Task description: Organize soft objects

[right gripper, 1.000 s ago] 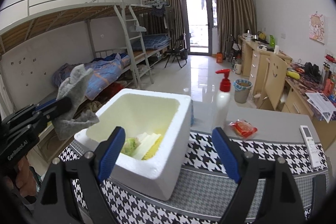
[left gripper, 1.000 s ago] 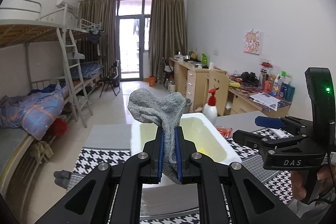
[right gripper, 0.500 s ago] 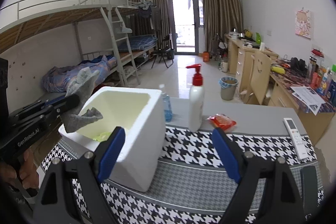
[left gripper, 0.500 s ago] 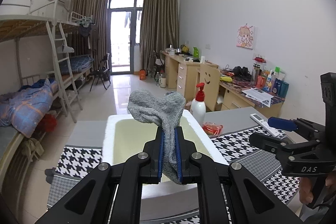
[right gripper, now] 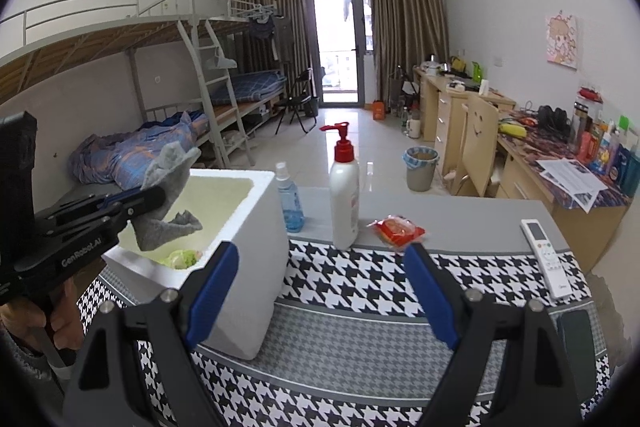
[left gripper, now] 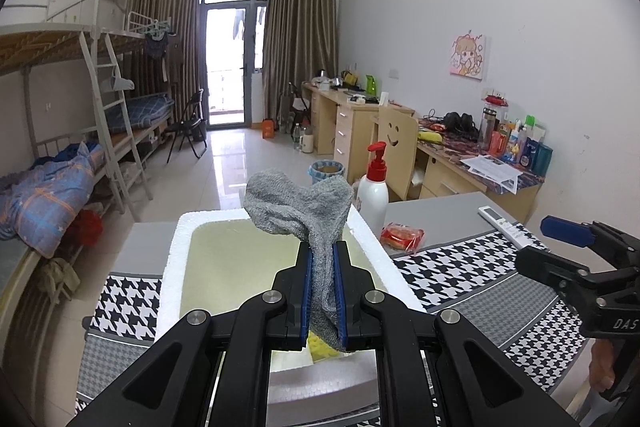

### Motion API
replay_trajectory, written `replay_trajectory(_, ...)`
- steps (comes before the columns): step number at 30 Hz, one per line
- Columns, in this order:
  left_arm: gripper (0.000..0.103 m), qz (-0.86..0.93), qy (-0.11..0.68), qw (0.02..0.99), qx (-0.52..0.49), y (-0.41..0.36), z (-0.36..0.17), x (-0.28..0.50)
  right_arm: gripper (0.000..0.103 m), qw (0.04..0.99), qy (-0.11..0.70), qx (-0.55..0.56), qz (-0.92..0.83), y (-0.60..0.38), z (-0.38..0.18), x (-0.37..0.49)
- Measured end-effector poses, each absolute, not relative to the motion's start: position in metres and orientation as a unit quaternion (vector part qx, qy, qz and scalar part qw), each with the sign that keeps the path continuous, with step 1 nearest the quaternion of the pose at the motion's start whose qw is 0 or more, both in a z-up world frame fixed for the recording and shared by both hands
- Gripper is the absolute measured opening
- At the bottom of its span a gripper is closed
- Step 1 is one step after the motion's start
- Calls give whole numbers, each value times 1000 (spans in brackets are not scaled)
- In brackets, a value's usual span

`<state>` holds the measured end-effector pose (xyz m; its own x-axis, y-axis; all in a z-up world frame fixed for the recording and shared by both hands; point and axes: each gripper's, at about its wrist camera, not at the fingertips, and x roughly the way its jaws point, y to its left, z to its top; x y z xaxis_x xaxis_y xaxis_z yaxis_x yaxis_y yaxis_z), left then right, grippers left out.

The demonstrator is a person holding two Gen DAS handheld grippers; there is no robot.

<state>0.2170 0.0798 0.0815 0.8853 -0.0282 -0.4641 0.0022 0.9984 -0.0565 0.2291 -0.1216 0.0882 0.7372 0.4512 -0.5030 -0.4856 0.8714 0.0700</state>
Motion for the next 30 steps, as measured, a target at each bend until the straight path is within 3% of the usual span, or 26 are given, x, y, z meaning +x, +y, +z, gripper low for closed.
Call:
replay_trajectory(5, 13, -3, 245, 969, -20, 81, 78, 224, 87, 932, 258, -36, 252, -123, 89, 228)
replay_trajectory(6, 19, 2, 244, 970, -17, 80, 78, 224, 87, 932, 258, -34, 252, -124, 89, 228)
replay_trajectory(8, 49, 6, 242, 970, -13, 80, 78, 224, 87, 932, 258, -32, 251, -124, 89, 227)
replay_trajectory(9, 74, 11, 235, 972, -13, 79, 78, 222, 87, 932, 258, -31, 251, -124, 89, 227)
replay_trajectory(10, 88, 14, 228, 973, -13, 79, 79, 220, 87, 932, 258, -31, 251, -124, 88, 227)
replay_trajectory(13, 101, 18, 212, 977, -11, 78, 81, 213, 87, 932, 258, -32, 253, -124, 88, 228)
replay_trajectory(30, 102, 11, 178, 984, -13, 75, 99, 165, 87, 933, 243, -32, 265, -124, 91, 205)
